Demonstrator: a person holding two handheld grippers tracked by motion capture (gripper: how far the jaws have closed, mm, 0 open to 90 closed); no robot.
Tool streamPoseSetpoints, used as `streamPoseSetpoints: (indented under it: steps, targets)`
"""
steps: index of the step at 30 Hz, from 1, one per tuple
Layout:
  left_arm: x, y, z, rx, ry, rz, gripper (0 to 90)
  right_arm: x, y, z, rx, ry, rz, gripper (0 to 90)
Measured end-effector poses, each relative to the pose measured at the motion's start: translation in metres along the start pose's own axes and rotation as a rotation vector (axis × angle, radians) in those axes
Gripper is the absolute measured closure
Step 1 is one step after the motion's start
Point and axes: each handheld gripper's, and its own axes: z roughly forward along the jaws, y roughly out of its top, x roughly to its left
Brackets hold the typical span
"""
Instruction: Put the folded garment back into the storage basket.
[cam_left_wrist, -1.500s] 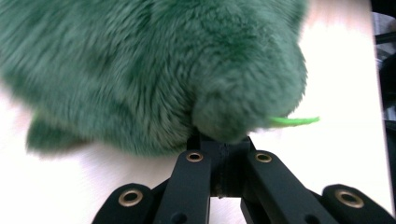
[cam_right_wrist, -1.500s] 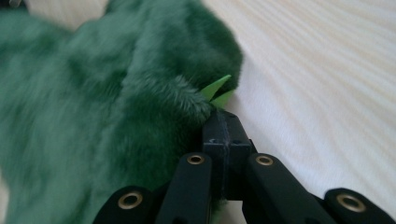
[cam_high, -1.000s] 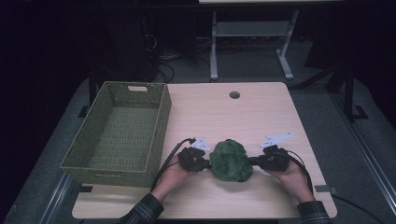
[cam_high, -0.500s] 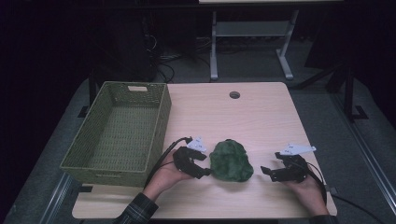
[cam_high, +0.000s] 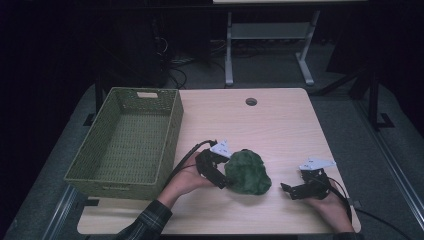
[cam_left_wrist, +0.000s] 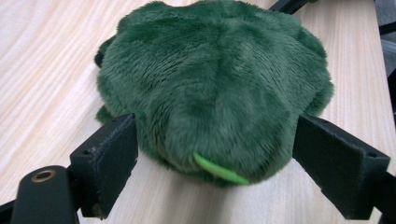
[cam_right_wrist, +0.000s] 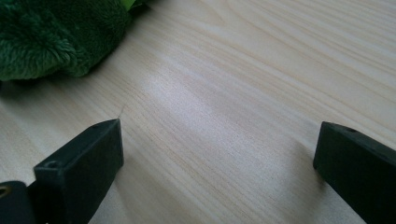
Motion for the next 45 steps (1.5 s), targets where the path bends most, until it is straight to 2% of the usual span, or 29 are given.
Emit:
streamPoseSetpoints:
  steps: [12,21,26,34,39,45]
  targets:
    - [-0.002,0.000,0.023,0.051,-0.021,0.020,12.9,0.000,0.000,0.000,0.000,0.003,-0.004,1.3]
    - [-0.008,-0.003,0.040,0.103,0.016,0.056,12.8,0.000,0.000,0.000,0.000,0.004,-0.004,1.3]
    - [-0.010,-0.003,0.046,0.144,0.037,0.090,12.9,0.000,0.000,0.000,0.001,0.006,-0.004,1.3]
    - [-0.010,-0.004,0.047,0.148,0.043,0.082,14.2,0.000,0.000,0.000,0.001,0.006,-0.004,1.3]
    - [-0.010,-0.004,0.046,0.152,0.053,0.084,20.6,0.000,0.000,0.000,0.001,0.006,-0.004,1.4]
    - [-0.007,-0.005,0.044,0.128,0.057,0.067,35.3,0.000,0.000,0.000,0.002,0.003,-0.001,1.3]
